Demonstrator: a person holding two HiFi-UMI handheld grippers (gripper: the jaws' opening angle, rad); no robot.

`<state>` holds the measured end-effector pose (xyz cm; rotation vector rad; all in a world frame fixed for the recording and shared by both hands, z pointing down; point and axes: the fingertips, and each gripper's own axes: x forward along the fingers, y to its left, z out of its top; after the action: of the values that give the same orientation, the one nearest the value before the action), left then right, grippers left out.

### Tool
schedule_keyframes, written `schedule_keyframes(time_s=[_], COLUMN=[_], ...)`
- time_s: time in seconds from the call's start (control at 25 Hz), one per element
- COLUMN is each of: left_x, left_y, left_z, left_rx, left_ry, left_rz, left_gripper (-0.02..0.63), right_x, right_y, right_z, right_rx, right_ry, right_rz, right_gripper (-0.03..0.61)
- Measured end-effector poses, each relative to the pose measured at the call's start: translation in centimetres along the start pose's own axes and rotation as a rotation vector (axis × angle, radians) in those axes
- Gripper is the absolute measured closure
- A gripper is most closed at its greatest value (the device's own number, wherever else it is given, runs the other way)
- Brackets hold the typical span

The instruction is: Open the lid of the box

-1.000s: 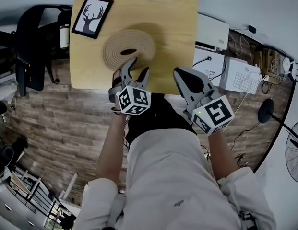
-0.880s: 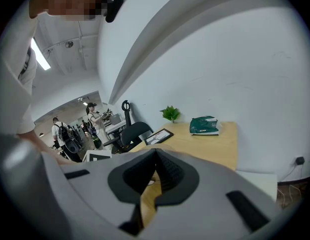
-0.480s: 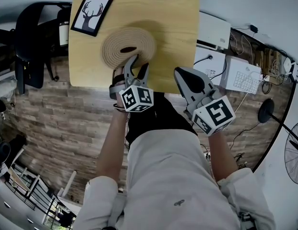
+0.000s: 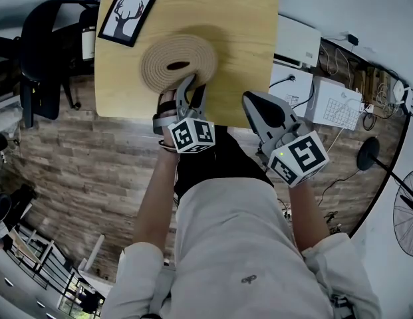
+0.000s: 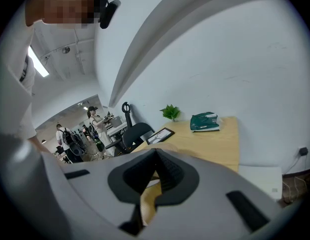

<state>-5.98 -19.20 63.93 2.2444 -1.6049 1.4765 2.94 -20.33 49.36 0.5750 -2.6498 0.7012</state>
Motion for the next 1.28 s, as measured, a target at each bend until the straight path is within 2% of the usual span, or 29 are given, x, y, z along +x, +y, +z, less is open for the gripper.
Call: schedule_keyframes(time_s=[0.16, 0.8, 1.28], left_x=[-0.2, -1.9, -4.7], left_y=[-0.1, 1.1, 3.0], left_z=[0.1, 1.6, 3.1], left_rx=[0.007, -0.080, -0.035], left_ry=[-0.004, -0.093, -0.099], left_rz=[-0.002, -0.007, 0.032], left_gripper=[0.469, 0.497, 0.529], right_x=[-0.3, -0.7, -0.9], right_y=[0.2, 0.7, 2.1], right_z=[-0.1, 0.5, 2.7], right_rx=[0.000, 0.001, -0.024], right_ry=[-0.001, -0.027, -0.069], right_rz=[0.000, 0.007, 0.048], right_gripper=[0.580, 0.580, 0.580])
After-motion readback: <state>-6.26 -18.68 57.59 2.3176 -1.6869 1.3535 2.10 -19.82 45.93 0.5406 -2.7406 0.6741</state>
